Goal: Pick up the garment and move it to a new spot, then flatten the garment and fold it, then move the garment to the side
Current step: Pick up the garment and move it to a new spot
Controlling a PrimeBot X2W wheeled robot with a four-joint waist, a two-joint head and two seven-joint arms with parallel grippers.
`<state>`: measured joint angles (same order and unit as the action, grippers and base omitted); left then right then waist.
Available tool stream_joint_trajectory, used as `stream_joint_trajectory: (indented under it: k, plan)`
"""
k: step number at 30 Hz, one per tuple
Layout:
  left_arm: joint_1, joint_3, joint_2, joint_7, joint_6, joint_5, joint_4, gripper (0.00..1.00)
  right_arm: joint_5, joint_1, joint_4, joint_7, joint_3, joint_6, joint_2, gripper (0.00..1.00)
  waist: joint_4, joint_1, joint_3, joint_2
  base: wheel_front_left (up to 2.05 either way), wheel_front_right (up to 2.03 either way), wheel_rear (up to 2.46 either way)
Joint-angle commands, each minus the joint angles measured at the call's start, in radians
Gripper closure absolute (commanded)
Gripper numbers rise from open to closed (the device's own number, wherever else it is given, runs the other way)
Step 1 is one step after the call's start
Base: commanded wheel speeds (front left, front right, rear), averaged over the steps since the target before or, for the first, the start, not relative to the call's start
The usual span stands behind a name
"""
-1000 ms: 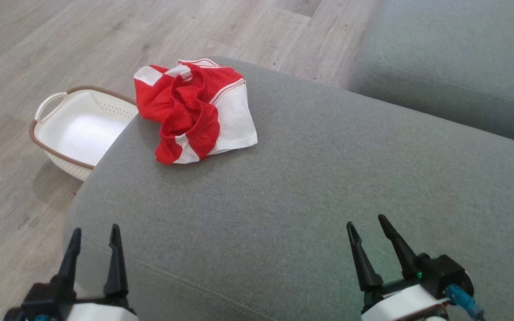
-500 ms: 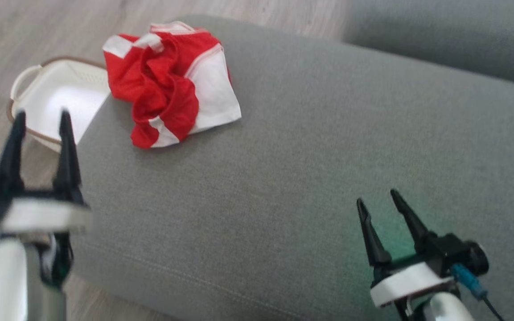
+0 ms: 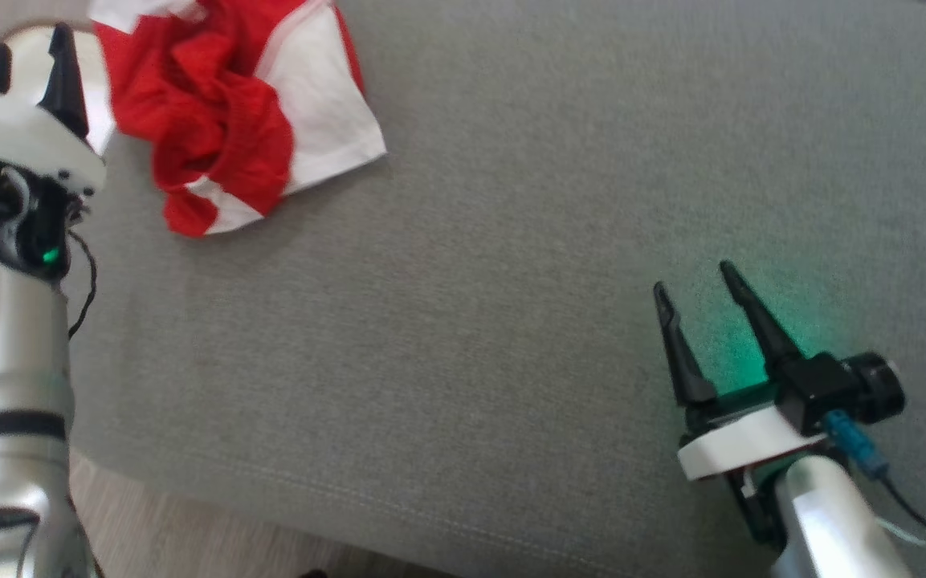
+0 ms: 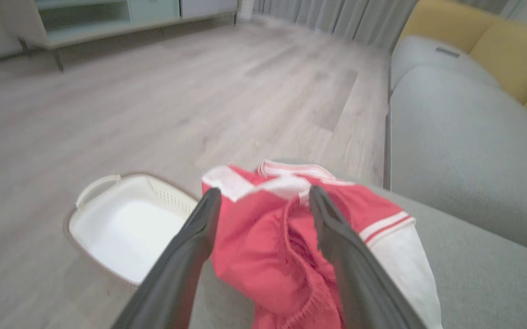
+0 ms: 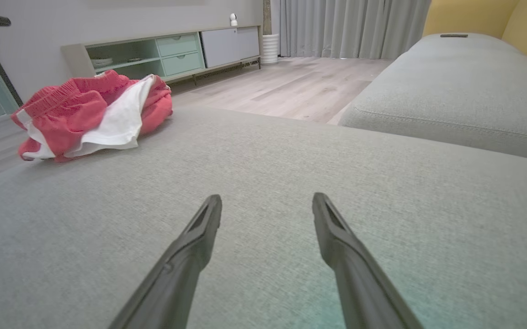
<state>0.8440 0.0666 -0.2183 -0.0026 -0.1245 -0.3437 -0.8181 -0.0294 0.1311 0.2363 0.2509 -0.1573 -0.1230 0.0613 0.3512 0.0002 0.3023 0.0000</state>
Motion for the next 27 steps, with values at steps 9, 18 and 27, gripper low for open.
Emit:
stream_joint_trajectory:
  k: [9,18,27]
  plan:
    - [0.143,-0.094,-0.086,0.125,-0.006,-0.132,-0.148,0.00,-0.017,0.042,-0.060,0.011,-0.016,-0.008,0.045,0.00,-0.063,-0.0002,0.125,0.0000,0.00,0.00,0.00]
    - [0.157,-0.205,-0.116,0.108,-0.006,-0.193,-0.227,1.00,-0.016,0.056,-0.069,0.011,-0.018,-0.008,0.050,0.00,-0.081,-0.0002,0.147,0.0000,0.00,0.00,0.00]
    - [0.223,-0.362,-0.203,-0.223,0.006,-0.005,-0.234,1.00,0.006,0.028,-0.046,0.011,-0.032,-0.008,0.021,0.00,-0.093,-0.0002,0.011,0.0000,0.00,0.00,0.00]
